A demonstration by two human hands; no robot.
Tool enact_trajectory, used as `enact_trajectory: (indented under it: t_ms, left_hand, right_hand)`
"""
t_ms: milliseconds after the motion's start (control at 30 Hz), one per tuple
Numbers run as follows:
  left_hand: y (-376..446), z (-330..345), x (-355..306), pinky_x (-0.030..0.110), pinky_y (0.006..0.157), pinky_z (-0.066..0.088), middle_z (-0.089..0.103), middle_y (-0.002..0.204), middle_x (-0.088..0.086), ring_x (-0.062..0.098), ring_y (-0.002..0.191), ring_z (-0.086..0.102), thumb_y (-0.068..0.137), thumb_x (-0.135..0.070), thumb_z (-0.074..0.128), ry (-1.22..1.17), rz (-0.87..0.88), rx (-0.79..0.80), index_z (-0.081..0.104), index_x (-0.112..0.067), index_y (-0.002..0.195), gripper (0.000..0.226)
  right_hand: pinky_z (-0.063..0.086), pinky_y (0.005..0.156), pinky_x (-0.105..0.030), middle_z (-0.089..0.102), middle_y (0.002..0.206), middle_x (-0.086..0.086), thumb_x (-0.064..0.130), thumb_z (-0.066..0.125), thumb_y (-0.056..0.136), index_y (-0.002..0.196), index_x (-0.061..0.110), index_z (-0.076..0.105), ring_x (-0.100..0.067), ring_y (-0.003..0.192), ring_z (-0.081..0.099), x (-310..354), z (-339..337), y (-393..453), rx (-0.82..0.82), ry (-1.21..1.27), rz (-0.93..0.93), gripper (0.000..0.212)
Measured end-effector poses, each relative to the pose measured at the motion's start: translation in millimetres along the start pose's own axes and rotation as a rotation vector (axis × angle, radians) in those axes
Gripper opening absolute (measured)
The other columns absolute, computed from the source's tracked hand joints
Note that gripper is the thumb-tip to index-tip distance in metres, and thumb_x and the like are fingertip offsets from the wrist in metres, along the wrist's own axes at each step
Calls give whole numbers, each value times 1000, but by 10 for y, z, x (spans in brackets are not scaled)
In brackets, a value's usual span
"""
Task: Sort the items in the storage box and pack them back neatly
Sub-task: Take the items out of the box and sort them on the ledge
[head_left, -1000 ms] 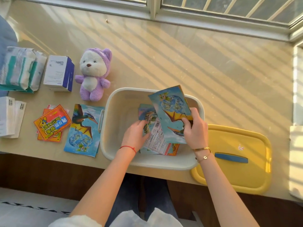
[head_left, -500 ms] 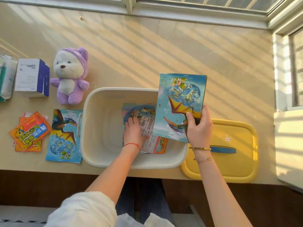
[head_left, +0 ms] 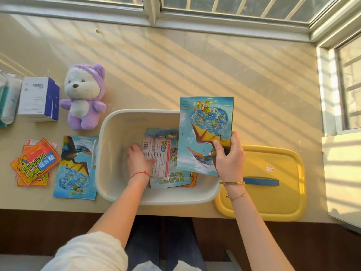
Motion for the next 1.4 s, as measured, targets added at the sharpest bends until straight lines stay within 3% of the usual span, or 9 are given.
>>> enact_trajectory:
  t_ms: [133, 333, 467, 567, 633, 867, 1033, 1267, 1400]
  left_hand:
    - [-9, -24, 97, 33, 75, 45, 63, 109, 14, 32, 98, 62, 64, -14, 85, -151, -88, 77, 45, -5, 114, 64]
    - [-38, -214, 87, 29, 71, 51, 70, 90, 7, 22, 79, 64, 69, -20, 82, -203, -62, 98, 65, -12, 87, 25]
    - [-221, -696, 71, 31, 74, 53, 70, 87, -1, 19, 82, 65, 76, -20, 75, -262, 16, -43, 65, -16, 89, 17]
    - [-404, -1154, 65, 28, 72, 53, 68, 91, -5, 13, 82, 63, 79, -19, 74, -335, 78, -88, 63, -17, 95, 20]
    - [-493, -1482, 158, 22, 66, 52, 66, 93, -7, 10, 81, 64, 80, -18, 73, -399, 78, -109, 63, -17, 100, 23]
    - [-496, -2672, 1093, 21, 63, 53, 68, 94, -8, 6, 81, 66, 81, -18, 73, -629, 25, -220, 62, -21, 100, 22]
    - [-161, -3195, 2003, 12, 58, 45, 64, 99, -7, 2, 78, 60, 85, -19, 68, -597, -41, -201, 60, -20, 103, 20]
    - [577, -3159, 2939, 27, 73, 53, 68, 111, 6, 13, 88, 63, 86, -17, 66, -544, -49, -17, 61, -15, 107, 21]
    - [862, -2848, 3165, 17, 66, 48, 66, 117, 6, 11, 90, 60, 88, -18, 63, -519, -48, 106, 60, -12, 113, 26]
  right_hand:
    - [54, 66, -27, 65, 94, 1, 10, 60, 91, 108, 6, 53, -6, 79, 62, 22, 111, -58, 44, 6, 18, 19]
    - [42, 64, -3, 62, 92, 2, 6, 60, 90, 111, 0, 53, 12, 77, 57, 94, 217, -97, 95, -11, 31, 23]
    - [53, 80, -30, 64, 99, 6, 18, 61, 89, 113, 17, 52, -8, 92, 61, 223, 294, -147, 131, -19, 65, 26]
    - [52, 76, -21, 63, 95, 2, 15, 61, 90, 104, 19, 52, 3, 85, 59, 463, 389, -229, 162, -3, 67, 18]
    - [53, 72, -28, 64, 89, 0, 13, 61, 89, 99, 14, 53, -5, 80, 61, 666, 484, -320, 180, 12, 71, 13]
    - [48, 77, -32, 64, 95, -4, 17, 62, 89, 110, 4, 55, -19, 84, 59, 1379, 1329, -823, 290, 0, 60, 26]
    - [41, 62, -11, 57, 79, 6, 13, 62, 89, 99, 10, 53, -8, 71, 55, 1834, 2204, -1343, 332, 19, 55, 14]
    - [47, 65, -22, 60, 85, 6, 12, 60, 90, 99, 9, 51, -13, 80, 60, 1621, 3267, -1916, 299, -19, 289, 13]
    - [49, 71, -22, 60, 95, 2, 10, 57, 92, 108, 13, 51, -15, 88, 61, 1311, 3544, -2044, 252, -12, 444, 18]
Point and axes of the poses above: each hand's wrist, its own y-axis towards the middle knuckle, its own z-axis out of the palm, x = y × z, the point moved 8 cm from there along y, towards the middle knuckle
